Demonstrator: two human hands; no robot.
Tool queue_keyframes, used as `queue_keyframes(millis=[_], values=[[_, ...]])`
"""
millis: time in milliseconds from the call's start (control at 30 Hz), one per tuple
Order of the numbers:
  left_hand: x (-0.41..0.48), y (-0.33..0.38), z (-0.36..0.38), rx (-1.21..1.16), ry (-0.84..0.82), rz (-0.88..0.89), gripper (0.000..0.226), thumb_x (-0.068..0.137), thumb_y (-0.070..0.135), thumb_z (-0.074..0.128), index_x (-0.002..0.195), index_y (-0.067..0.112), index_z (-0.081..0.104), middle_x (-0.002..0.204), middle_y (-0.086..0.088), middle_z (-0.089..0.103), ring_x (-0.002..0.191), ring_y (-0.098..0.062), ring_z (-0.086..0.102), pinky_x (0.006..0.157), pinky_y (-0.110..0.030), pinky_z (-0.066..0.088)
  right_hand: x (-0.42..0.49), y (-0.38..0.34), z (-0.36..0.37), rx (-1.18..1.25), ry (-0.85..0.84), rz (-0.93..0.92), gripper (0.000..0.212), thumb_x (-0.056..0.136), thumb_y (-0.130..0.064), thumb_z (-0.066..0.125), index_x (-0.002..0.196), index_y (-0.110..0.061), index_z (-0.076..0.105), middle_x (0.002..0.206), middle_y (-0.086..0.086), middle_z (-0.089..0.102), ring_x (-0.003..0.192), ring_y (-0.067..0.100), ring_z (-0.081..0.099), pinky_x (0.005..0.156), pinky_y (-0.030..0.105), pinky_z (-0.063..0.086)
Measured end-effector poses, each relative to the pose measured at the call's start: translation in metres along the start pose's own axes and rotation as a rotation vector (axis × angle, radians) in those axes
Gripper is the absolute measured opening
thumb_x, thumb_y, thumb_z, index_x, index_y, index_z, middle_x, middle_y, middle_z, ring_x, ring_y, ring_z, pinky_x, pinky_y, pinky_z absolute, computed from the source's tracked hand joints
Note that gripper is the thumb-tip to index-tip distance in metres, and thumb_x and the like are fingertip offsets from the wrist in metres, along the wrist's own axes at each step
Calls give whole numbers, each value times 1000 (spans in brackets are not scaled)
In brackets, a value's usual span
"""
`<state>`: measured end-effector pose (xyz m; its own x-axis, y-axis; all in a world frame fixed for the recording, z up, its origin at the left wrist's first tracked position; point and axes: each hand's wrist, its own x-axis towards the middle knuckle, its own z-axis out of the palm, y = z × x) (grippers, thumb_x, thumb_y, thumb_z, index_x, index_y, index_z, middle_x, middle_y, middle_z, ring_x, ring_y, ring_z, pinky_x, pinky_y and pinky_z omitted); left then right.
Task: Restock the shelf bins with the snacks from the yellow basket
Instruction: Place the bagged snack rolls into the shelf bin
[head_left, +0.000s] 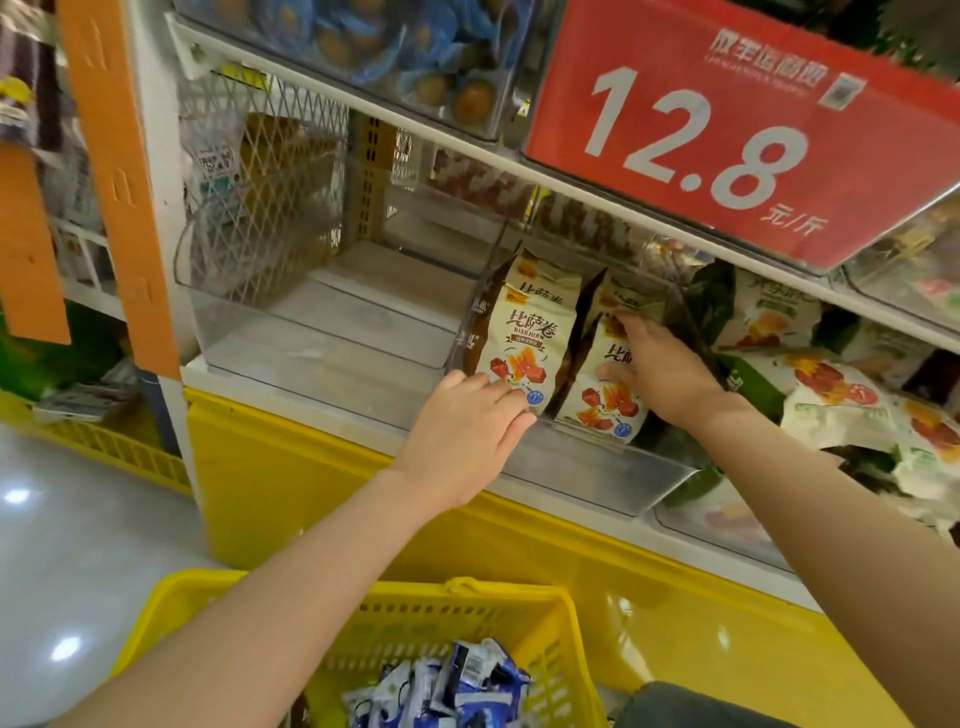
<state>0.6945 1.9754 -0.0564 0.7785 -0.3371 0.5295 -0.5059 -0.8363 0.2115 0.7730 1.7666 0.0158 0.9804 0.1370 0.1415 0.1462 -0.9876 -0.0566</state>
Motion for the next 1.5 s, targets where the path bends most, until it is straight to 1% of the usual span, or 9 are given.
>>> queue_keyframes(millis=[200,400,633,833,1000,1100,1233,1333,1500], values=[[-6,-2,-5,-78,-92,-16,33,99,37,31,123,23,48,123,5,56,115,-12,46,101,-30,31,-65,-16,8,107,79,-54,55,95,-51,32,143,-25,28,147,2,38,129,23,45,100,38,41],[-40,7,-28,-11,-188,-31,54,98,36,35,147,25,15,155,5,18,142,-13,11,107,-26,-5,-139,-28,24,51,71,-217,53,96,-41,33,142,-15,35,146,3,39,135,18,35,110,27,27],[-132,16,-58,-217,-39,-366,39,88,42,31,113,25,56,108,14,54,101,-1,41,88,-19,26,-185,-77,62,225,256,-267,20,93,-21,54,109,-11,60,101,3,59,94,19,57,81,28,44],[-224,-45,-46,-114,25,-744,15,93,17,49,103,13,60,99,-4,61,94,-24,54,81,-39,42,-217,-152,152,392,-79,-328,23,98,-30,44,111,-15,56,103,-3,55,88,8,51,71,16,34],[-301,-87,-25,-129,-52,-1103,25,94,10,46,115,2,56,113,-19,56,104,-38,53,88,-46,40,-252,-195,244,464,-596,-221,44,99,-35,38,139,-16,33,135,3,40,120,16,44,96,23,36],[-330,-90,-10,-293,-173,-1165,26,99,23,35,111,8,53,102,-12,59,98,-33,57,80,-38,43,-268,-199,282,422,-822,-188,55,97,-32,45,144,-12,24,146,7,31,129,21,38,105,28,32],[-344,-82,-2,-389,-157,-1172,19,99,32,32,97,18,43,74,4,55,70,-18,56,54,-27,35,-274,-191,308,432,-977,-86,51,95,-32,50,138,-11,33,135,8,46,119,22,49,102,33,41],[-344,-82,-2,-372,-160,-1177,19,99,37,29,94,22,40,72,8,53,64,-4,51,50,-20,29,-275,-182,319,369,-1019,-111,58,91,-41,55,139,-13,35,132,8,46,121,23,47,103,31,39],[-341,-79,-1,-306,-148,-1197,21,99,40,27,92,24,39,71,9,51,61,-2,49,47,-19,26,-269,-177,317,332,-1056,-247,62,78,-59,63,123,-17,52,103,2,40,102,18,45,81,27,38]])
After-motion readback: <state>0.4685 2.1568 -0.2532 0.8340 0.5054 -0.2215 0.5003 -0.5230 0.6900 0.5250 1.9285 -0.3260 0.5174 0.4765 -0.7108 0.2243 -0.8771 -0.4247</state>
